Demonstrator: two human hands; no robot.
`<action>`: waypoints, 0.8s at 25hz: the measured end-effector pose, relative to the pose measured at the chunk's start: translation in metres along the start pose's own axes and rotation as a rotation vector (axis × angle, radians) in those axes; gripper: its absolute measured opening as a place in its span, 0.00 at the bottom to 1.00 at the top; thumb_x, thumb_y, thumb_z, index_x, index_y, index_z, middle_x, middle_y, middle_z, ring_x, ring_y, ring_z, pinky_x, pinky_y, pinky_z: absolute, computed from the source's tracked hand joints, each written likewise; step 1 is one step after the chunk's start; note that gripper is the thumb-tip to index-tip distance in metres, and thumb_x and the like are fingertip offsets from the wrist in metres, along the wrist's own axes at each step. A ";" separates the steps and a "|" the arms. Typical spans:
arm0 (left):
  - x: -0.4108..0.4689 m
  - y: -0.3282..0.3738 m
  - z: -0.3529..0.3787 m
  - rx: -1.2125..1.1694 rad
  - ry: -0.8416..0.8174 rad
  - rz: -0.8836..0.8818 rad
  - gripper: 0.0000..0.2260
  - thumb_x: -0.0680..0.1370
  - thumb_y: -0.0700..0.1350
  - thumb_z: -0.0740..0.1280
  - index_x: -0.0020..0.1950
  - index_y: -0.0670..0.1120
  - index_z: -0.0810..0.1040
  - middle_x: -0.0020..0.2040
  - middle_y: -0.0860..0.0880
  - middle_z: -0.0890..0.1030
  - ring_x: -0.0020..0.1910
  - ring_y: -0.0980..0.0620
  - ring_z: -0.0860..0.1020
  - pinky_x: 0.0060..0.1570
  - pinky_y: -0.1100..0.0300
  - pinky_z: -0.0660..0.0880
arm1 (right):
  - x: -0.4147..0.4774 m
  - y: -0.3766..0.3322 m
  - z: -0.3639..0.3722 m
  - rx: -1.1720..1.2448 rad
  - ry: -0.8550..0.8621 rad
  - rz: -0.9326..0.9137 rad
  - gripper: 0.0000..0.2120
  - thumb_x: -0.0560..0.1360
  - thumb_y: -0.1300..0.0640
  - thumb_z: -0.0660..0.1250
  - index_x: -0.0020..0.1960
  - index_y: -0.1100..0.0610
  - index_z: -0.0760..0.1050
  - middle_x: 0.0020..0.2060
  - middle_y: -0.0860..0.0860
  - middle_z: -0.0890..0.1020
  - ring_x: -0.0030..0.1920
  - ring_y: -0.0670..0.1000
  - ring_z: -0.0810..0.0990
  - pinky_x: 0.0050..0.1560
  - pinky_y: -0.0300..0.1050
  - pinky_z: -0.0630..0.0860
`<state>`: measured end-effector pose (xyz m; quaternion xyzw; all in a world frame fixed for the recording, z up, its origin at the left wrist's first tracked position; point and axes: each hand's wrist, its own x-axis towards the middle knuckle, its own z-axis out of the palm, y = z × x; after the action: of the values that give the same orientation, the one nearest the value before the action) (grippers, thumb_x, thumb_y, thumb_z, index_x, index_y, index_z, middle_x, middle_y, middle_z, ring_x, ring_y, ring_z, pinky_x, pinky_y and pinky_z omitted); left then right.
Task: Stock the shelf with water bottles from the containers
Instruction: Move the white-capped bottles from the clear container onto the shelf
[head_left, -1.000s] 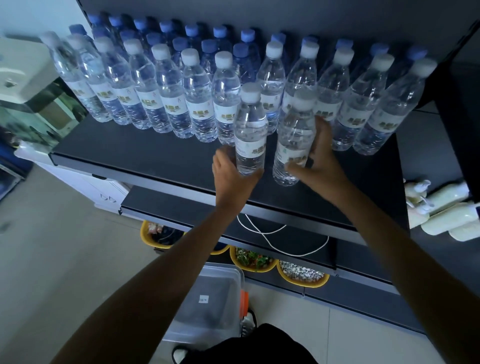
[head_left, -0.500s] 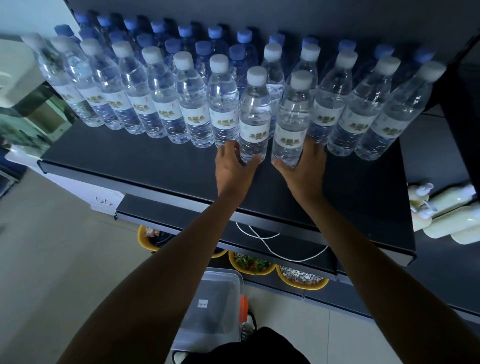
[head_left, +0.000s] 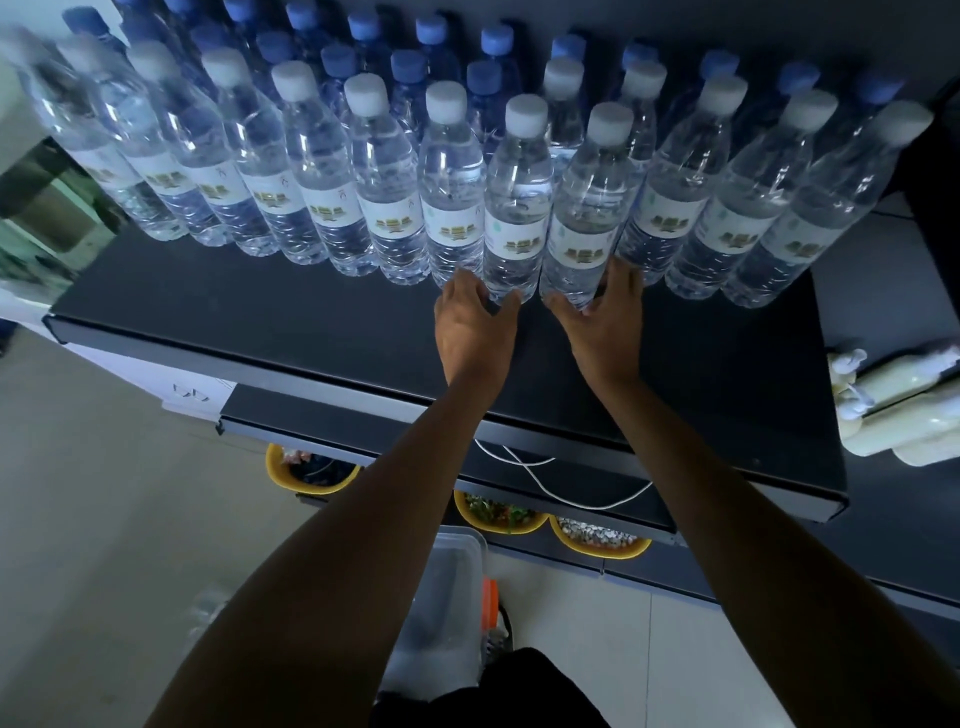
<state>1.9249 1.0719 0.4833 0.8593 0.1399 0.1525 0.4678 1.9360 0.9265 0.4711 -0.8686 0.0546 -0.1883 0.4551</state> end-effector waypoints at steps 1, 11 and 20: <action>-0.001 0.000 -0.001 -0.004 -0.009 -0.001 0.14 0.75 0.51 0.73 0.43 0.44 0.71 0.40 0.51 0.73 0.43 0.49 0.72 0.43 0.57 0.68 | -0.002 -0.003 0.000 0.006 -0.003 0.009 0.34 0.69 0.52 0.79 0.69 0.61 0.71 0.64 0.57 0.73 0.65 0.55 0.73 0.60 0.48 0.75; -0.047 -0.046 -0.096 -0.420 -0.196 -0.030 0.07 0.75 0.43 0.74 0.46 0.42 0.78 0.41 0.45 0.81 0.38 0.53 0.79 0.38 0.59 0.75 | -0.144 -0.055 0.026 0.197 0.099 0.023 0.24 0.73 0.57 0.72 0.67 0.61 0.72 0.56 0.52 0.74 0.41 0.48 0.75 0.47 0.46 0.78; -0.150 -0.304 -0.219 -0.326 -0.038 -0.401 0.13 0.72 0.52 0.73 0.50 0.48 0.75 0.47 0.49 0.80 0.40 0.58 0.78 0.42 0.60 0.77 | -0.356 -0.017 0.157 0.141 -0.269 0.085 0.19 0.76 0.56 0.71 0.65 0.60 0.74 0.54 0.55 0.78 0.45 0.55 0.79 0.46 0.54 0.80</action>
<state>1.6722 1.3405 0.3192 0.7303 0.2719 0.0610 0.6237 1.6659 1.1521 0.3051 -0.8488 0.0166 -0.0540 0.5256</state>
